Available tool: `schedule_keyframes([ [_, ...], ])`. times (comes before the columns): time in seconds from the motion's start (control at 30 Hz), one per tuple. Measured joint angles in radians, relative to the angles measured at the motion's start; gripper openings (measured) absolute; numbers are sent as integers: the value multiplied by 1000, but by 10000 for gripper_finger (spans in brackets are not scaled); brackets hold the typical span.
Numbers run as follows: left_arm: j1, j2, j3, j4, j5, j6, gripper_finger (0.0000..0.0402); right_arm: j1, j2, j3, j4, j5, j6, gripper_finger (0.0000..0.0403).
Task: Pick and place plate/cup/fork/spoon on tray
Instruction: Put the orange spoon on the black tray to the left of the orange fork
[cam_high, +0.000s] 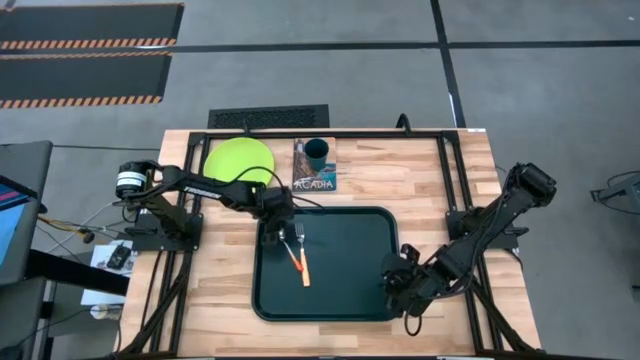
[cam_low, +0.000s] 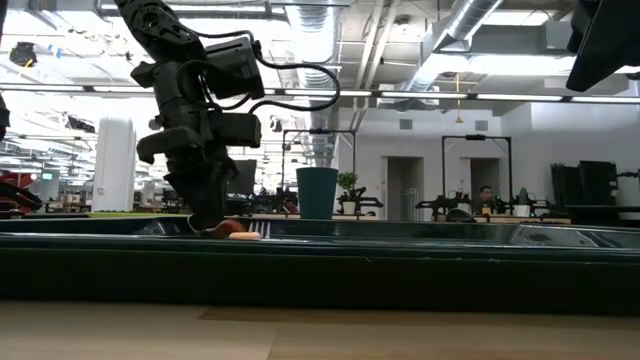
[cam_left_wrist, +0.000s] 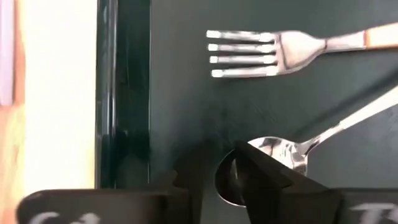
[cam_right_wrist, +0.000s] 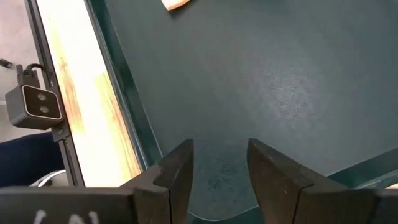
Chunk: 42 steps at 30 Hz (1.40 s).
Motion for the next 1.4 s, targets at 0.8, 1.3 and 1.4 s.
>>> schedule_keyframes([
  [0.8,-23,0,176,-280,-4,-200,237,0,0,0,0,1,-30,175],
  [1.3,-369,-2,516,-291,-129,-455,238,-343,159,1,268,-120,-821,175],
  [1.4,-478,-2,565,-329,-246,-532,238,-425,234,0,331,-163,-952,175],
])
